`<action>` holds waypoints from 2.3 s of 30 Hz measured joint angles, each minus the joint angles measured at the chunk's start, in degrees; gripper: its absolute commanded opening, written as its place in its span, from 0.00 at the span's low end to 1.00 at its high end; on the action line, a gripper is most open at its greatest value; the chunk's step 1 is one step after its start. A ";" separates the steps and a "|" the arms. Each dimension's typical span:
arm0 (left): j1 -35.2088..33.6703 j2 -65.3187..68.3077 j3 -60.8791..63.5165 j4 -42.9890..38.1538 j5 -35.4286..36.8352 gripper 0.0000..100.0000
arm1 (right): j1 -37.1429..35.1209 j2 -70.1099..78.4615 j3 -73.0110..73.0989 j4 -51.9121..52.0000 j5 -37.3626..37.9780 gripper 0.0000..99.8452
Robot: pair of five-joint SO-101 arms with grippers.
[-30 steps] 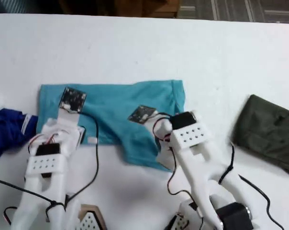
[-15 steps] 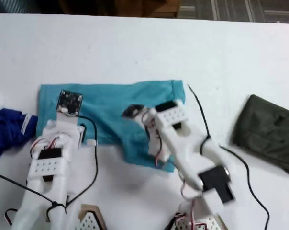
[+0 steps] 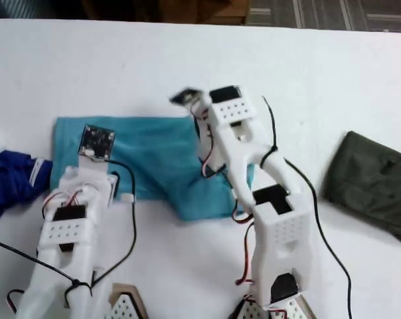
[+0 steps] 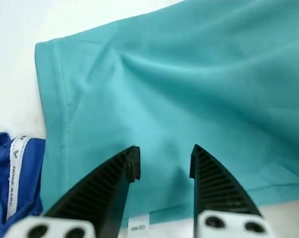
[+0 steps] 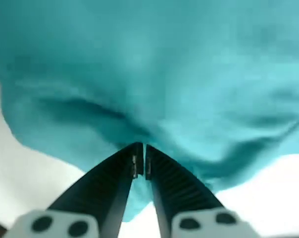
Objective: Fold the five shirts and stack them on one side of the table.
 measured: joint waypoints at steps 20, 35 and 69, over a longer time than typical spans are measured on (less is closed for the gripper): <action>0.09 0.00 0.00 0.00 0.00 0.19 | 8.97 -20.31 21.36 2.37 3.16 0.02; 0.00 0.00 0.00 0.00 0.00 0.19 | 6.07 -34.29 52.31 -12.31 8.70 0.06; -0.62 0.00 0.00 -0.88 0.00 0.19 | 0.35 -17.76 34.64 -7.38 31.03 0.02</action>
